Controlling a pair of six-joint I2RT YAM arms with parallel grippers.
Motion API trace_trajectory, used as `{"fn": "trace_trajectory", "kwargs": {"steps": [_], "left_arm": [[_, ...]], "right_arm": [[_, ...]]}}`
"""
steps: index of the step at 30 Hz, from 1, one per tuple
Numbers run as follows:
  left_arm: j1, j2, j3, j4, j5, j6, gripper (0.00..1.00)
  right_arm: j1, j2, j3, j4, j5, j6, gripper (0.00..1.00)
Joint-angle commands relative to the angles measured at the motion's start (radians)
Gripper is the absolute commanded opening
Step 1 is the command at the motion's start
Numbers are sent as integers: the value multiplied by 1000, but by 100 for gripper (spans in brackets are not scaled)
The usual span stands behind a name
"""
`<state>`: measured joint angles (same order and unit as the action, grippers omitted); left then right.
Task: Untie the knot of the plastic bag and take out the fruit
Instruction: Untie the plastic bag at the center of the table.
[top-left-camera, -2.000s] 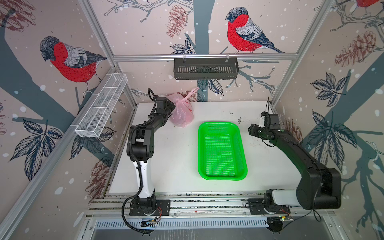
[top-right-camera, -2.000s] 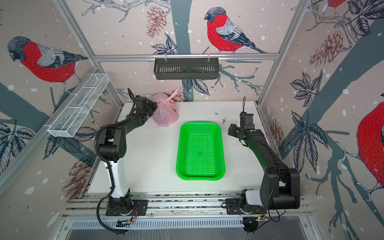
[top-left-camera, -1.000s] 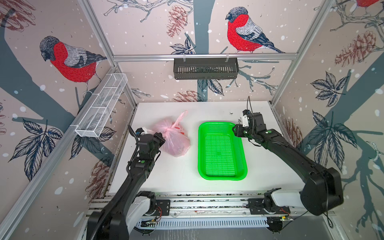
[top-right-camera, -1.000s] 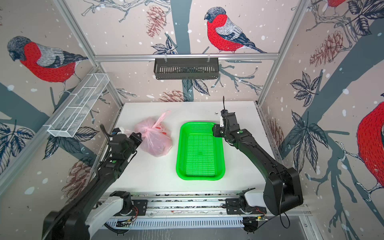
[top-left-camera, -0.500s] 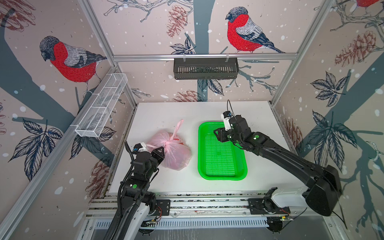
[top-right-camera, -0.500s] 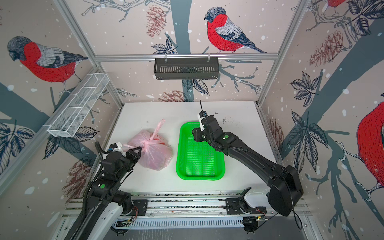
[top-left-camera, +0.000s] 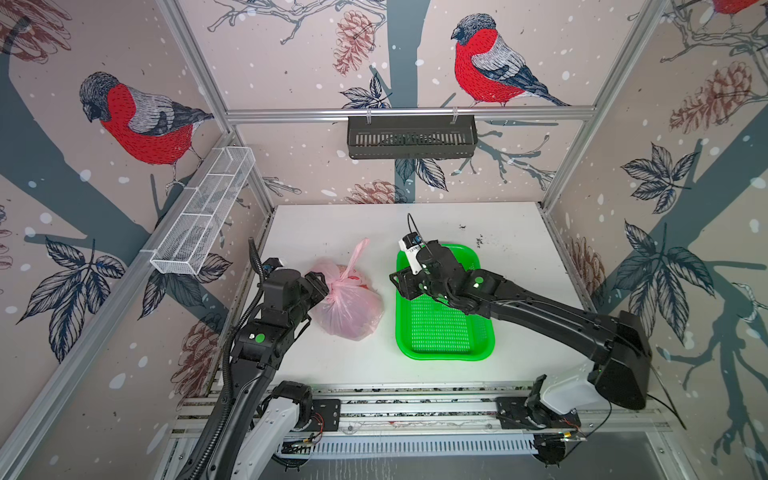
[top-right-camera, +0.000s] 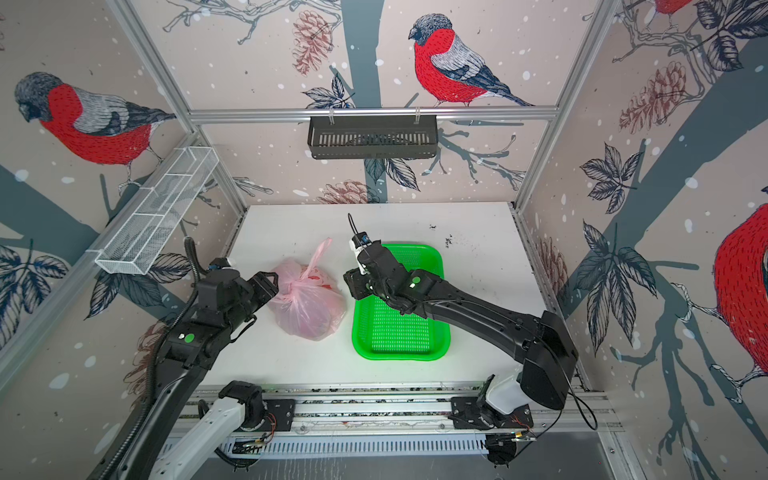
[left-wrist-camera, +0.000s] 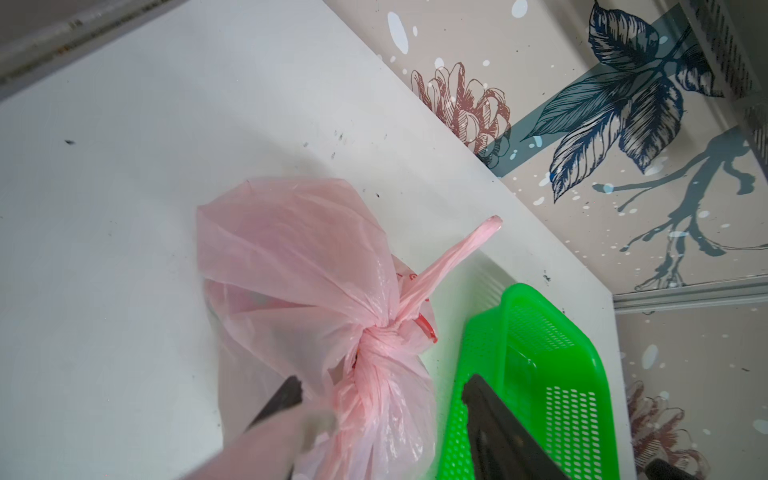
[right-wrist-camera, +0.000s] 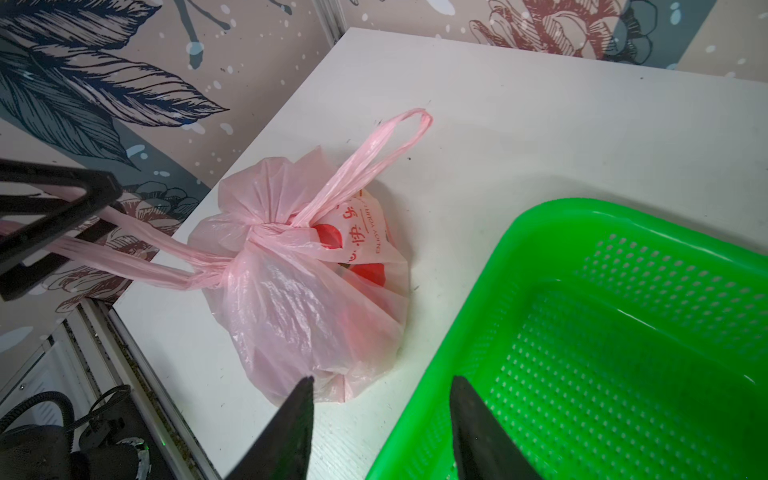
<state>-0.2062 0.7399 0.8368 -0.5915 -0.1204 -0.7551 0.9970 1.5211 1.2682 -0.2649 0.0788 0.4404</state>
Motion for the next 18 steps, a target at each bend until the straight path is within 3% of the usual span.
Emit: {"fn": "trace_trajectory", "kwargs": {"steps": [1,4,11,18], "left_arm": [[1,71,85,-99,-127,146,67],[10,158,148,-100,-142,210,69],[117,315,201,7,7,304,70],[131,439,229,75,104,338,70]], "right_arm": [[36,68,55,54,-4,-11,53],[61,153,121,51,-18,-8,53],[98,318,255,63,-67,-6,52],[101,421,346,44,-93,-8,51]]}}
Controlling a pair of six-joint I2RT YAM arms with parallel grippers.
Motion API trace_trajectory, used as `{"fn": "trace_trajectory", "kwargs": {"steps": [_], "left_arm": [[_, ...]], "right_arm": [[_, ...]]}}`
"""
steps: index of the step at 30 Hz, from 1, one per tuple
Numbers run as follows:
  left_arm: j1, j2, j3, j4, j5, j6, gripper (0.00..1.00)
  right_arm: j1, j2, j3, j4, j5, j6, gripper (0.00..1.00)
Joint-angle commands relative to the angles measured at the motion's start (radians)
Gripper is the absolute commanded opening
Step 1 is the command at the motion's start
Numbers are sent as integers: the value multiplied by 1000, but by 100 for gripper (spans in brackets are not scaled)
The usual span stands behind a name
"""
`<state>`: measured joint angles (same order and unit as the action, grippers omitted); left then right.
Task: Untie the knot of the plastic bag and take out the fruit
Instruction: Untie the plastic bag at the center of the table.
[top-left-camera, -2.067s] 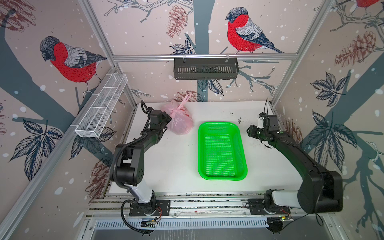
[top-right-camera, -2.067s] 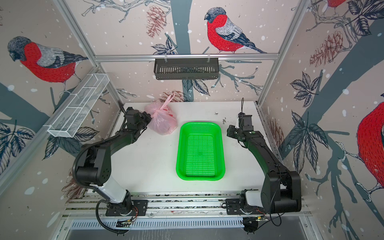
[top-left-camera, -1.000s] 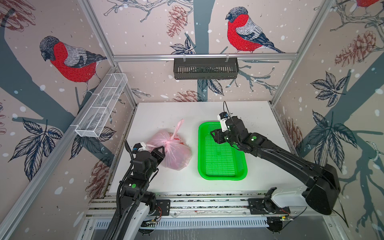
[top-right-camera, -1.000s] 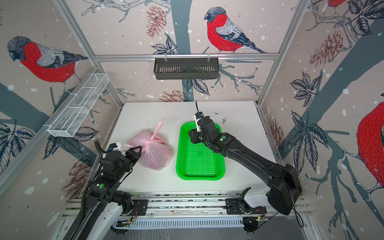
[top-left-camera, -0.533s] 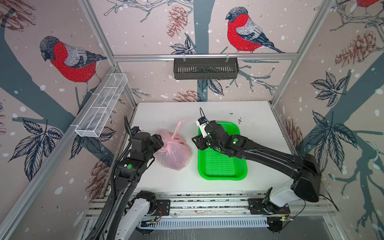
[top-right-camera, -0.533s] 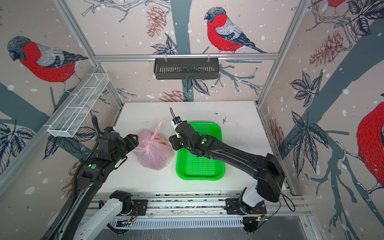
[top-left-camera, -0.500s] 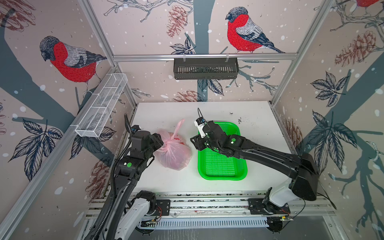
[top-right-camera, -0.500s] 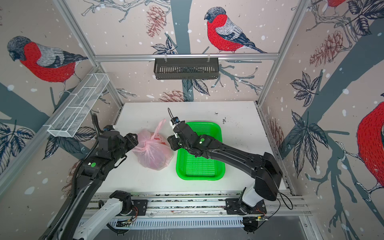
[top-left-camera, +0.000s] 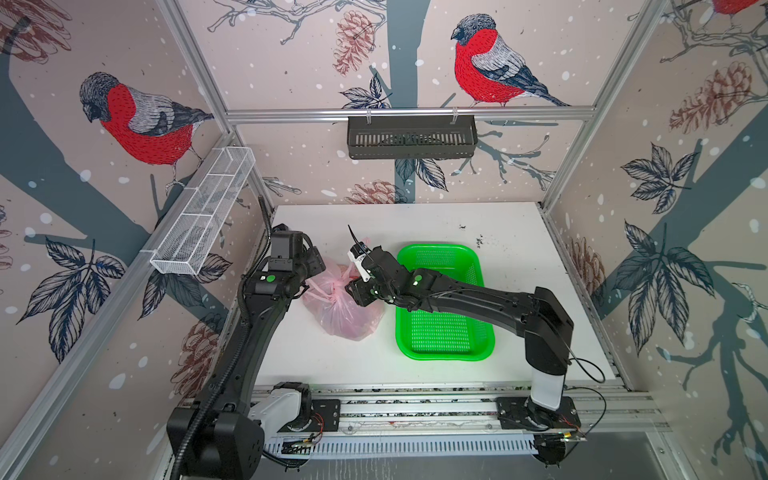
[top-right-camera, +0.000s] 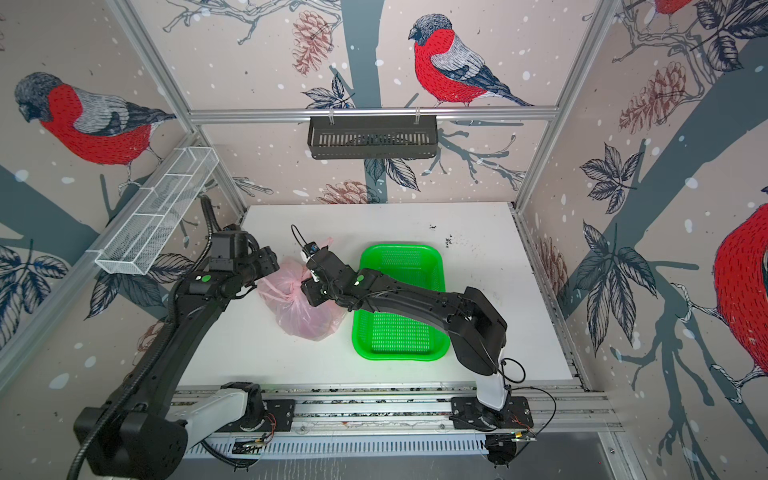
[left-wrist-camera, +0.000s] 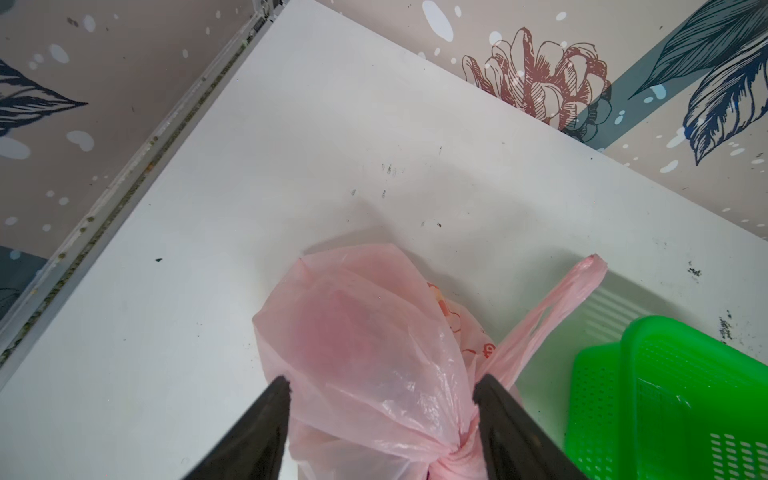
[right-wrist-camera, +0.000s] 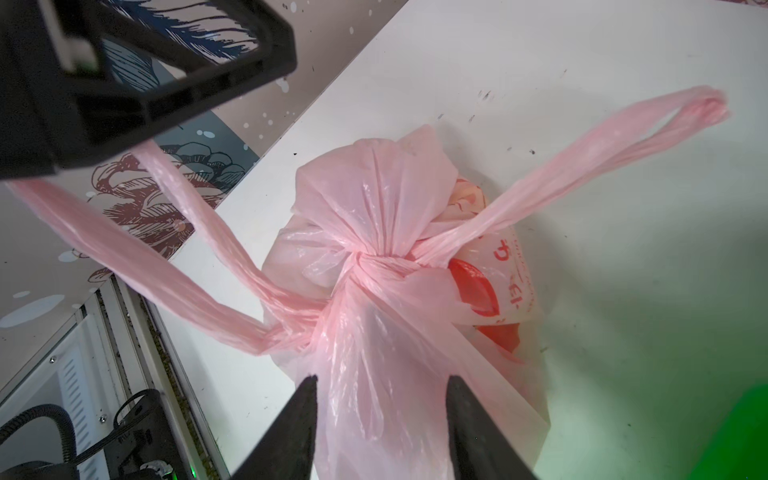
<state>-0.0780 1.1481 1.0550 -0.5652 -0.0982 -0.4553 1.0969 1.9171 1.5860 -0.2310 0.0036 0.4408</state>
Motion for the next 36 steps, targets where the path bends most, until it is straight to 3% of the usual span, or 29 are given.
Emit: {"fn": "trace_trajectory", "kwargs": {"steps": [1,6,18,29,36], "left_arm": [[3,46,10,54,99,39,70],[4,100,-12,76,151,49,71],[4,146,-46,64,157,60,75],[3,175,-133,66,239,29,58],[3,196,-148,111,218,11,43]], "right_arm": [[1,33,35,6,-19,-10,51],[1,65,50,-4,-26,-10,51],[-2,117,70,-12,-52,-5,51],[0,132,60,-14,-83,-2,47],[9,137,53,-27,-94,-4,45]]}}
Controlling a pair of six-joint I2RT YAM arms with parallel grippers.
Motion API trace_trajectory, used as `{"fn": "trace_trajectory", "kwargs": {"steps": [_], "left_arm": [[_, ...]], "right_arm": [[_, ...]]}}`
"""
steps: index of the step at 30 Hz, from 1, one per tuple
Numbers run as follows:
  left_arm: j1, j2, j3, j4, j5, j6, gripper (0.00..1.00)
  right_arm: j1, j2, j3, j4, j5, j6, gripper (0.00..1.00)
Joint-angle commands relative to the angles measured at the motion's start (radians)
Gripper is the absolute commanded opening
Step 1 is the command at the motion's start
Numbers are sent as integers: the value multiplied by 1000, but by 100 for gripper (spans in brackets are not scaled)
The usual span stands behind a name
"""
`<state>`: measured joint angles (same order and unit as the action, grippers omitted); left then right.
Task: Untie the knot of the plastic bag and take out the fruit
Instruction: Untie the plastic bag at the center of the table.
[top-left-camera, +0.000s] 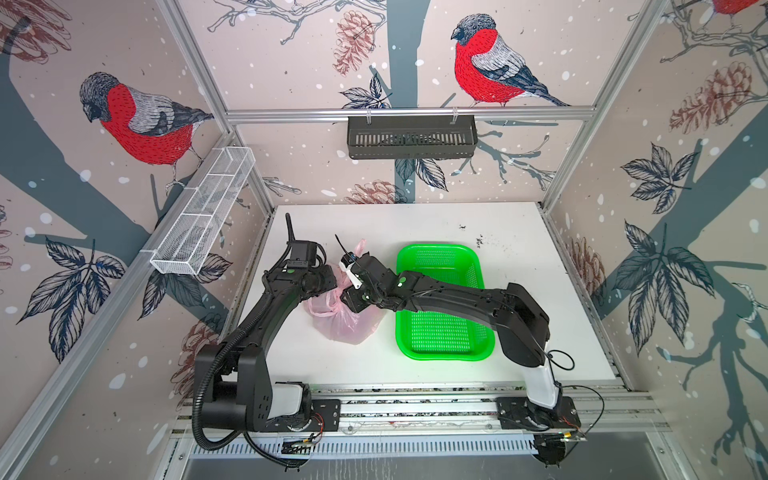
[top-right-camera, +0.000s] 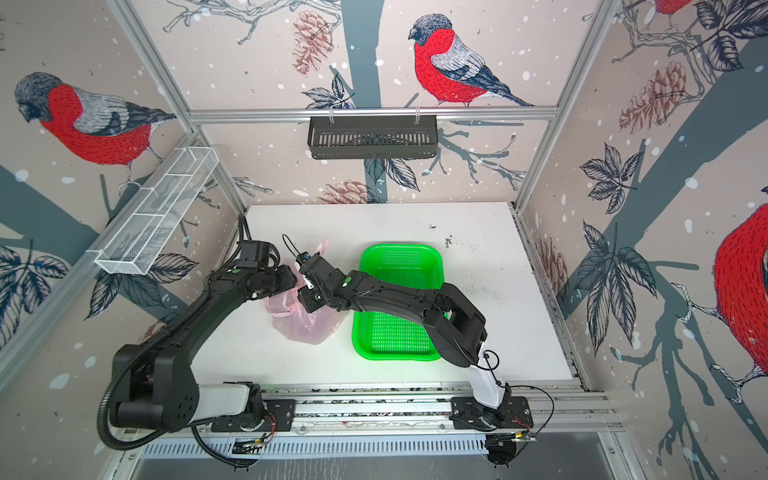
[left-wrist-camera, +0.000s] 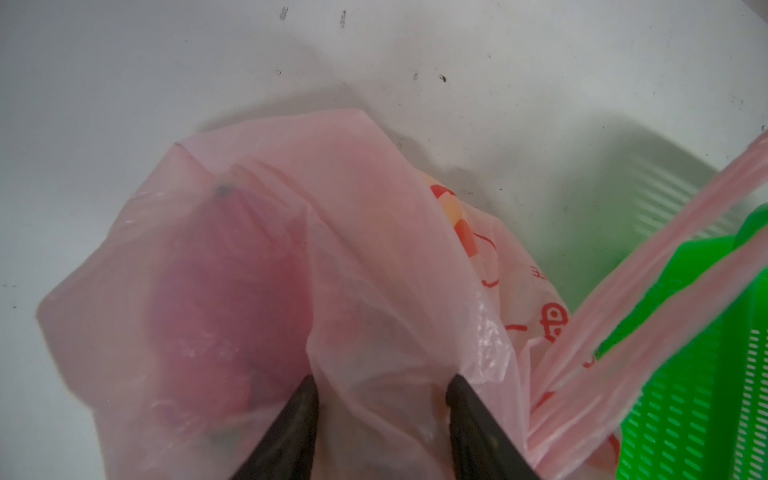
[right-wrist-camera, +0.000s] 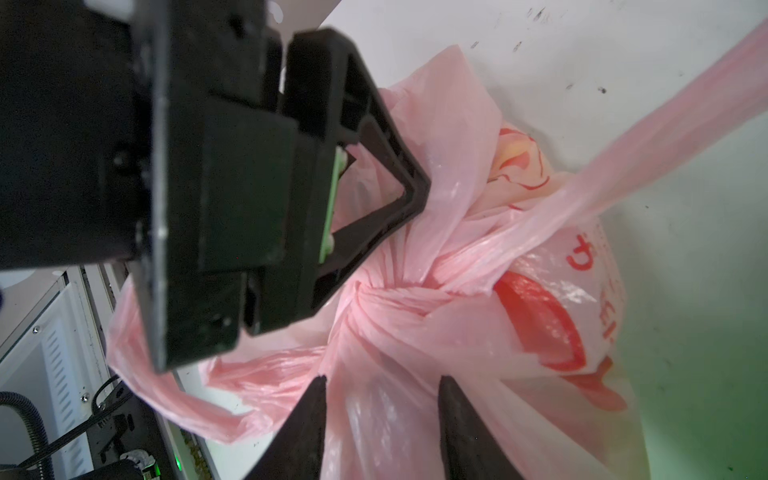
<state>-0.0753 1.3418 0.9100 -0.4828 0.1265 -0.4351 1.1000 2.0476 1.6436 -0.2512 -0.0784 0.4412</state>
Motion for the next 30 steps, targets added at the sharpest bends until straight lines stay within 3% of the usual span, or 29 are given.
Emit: {"fn": "trace_trajectory", "kwargs": {"steps": [1,5,9,15,21,30], "left_arm": [[0,1,-6,37,-12,-14,40],[1,-19,-11,64,-43,-41,16],[2,-50,-22,90,-74,-68,5],[1,-106,-53,145,-146,-111,0],[6,-174,-91,222,-208,-138,0],[21,-194,-110,234,-208,-157,2]], "right_arm": [[8,9,-8,-7,-14,-4,45],[8,21,-13,-13,-15,-5,33],[8,7,-18,-16,-2,-5,17],[8,-65,-60,-1,28,-10,6],[-7,-144,-164,32,57,11,3],[-42,-209,-299,65,93,57,2]]}}
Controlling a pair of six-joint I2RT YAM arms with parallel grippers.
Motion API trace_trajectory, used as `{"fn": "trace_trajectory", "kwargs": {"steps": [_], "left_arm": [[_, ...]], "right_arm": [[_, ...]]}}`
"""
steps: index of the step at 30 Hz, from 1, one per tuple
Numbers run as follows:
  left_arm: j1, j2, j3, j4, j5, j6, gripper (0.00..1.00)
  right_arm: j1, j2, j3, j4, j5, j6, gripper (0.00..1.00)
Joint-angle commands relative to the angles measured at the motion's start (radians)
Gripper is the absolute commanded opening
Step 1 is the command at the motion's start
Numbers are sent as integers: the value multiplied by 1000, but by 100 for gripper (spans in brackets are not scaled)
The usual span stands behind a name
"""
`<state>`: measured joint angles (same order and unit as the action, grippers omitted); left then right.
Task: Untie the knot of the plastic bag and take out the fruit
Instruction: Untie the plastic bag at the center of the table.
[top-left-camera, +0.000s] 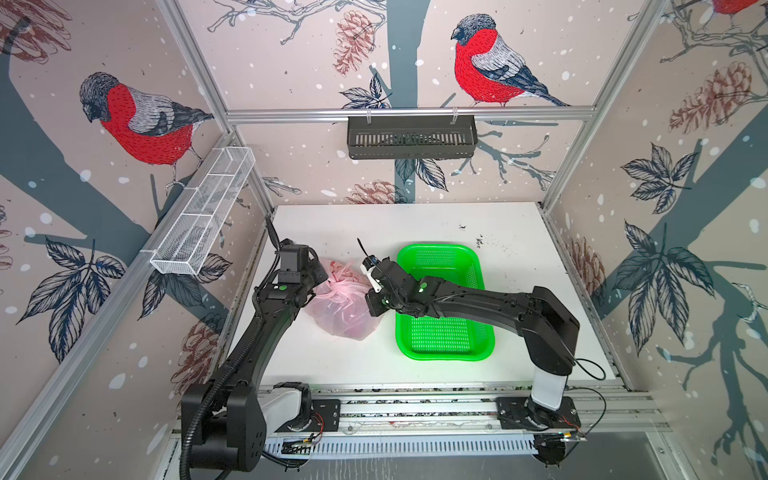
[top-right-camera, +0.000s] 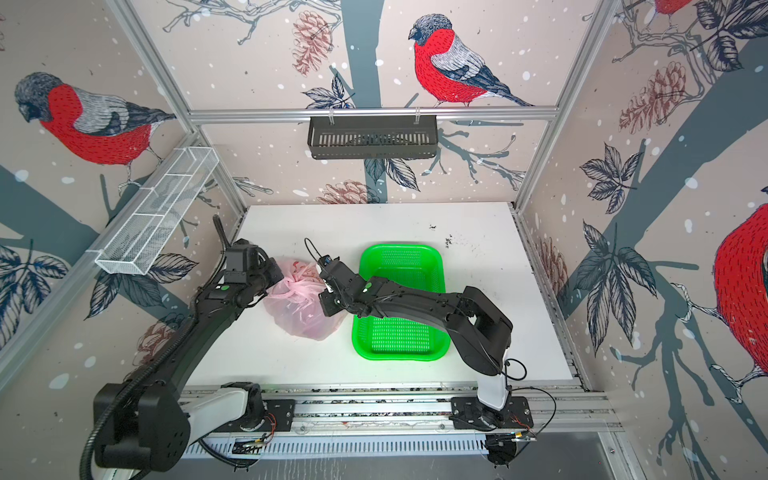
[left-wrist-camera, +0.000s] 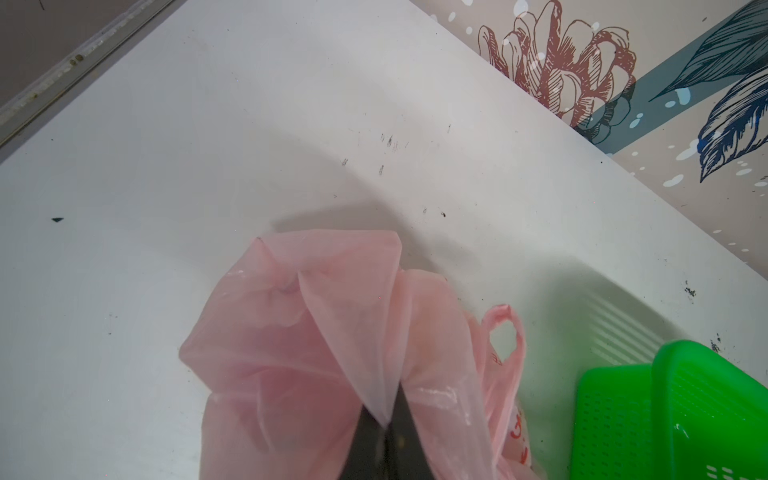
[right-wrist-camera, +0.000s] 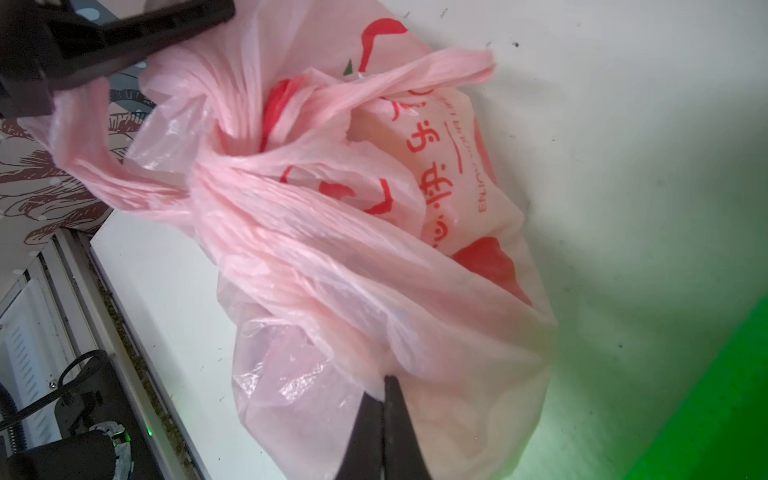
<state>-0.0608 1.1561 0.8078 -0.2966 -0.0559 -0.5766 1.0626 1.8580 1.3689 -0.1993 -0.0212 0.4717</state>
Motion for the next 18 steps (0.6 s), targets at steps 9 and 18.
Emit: {"fn": "trace_trajectory", "kwargs": {"steps": [9,18], "left_arm": [[7,-72,-6,-18,100,-38,56],[8,-272,61,-232,127,-3,97]], "right_arm": [[15,-24,2,-11,57,8,12],[34,-29,27,-11,76,6,34]]}}
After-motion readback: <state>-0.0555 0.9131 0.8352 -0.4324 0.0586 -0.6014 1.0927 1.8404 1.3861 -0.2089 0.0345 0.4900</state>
